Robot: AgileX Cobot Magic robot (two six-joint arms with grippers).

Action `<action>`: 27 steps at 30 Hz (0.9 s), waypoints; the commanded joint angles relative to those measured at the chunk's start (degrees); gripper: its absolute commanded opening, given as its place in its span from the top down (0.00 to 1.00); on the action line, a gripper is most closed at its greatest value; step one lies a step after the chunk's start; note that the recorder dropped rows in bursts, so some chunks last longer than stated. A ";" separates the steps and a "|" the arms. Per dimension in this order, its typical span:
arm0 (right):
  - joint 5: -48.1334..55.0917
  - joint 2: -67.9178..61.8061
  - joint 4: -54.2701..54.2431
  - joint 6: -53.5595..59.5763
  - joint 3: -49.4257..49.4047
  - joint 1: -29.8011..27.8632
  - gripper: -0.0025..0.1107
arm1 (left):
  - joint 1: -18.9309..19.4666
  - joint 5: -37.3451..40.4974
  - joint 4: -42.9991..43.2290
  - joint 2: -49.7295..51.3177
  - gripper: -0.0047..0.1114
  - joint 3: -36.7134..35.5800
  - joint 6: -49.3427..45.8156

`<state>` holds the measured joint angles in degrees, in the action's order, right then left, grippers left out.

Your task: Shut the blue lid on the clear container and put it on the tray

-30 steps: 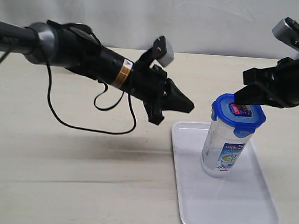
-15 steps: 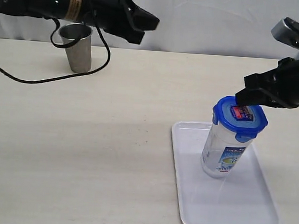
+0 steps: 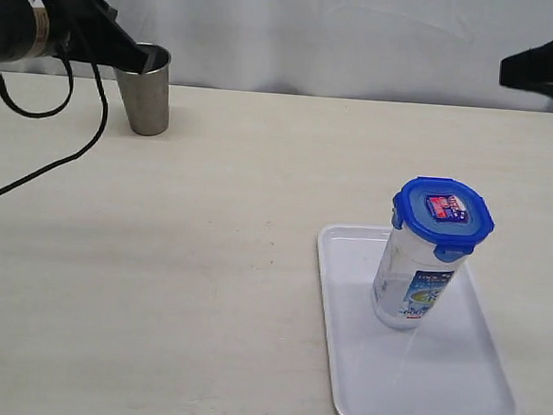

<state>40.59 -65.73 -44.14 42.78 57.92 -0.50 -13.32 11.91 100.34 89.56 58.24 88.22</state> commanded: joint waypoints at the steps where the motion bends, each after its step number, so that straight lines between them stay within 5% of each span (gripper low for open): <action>1: -2.33 8.35 -0.38 1.55 -0.05 0.00 0.94 | -0.06 -5.11 -0.39 -2.32 0.96 -1.87 0.51; 10: -13.56 30.47 -0.01 1.55 -8.42 0.00 0.94 | -0.06 -11.91 -5.55 -15.45 0.96 -4.71 0.64; 27: -19.74 62.96 3.03 -1.64 -23.63 0.00 0.94 | -0.06 -18.22 -11.52 -56.54 0.96 -23.11 6.65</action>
<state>22.23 -5.81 -41.72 42.00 35.90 -0.50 -13.32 -5.53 89.48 38.88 37.13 92.97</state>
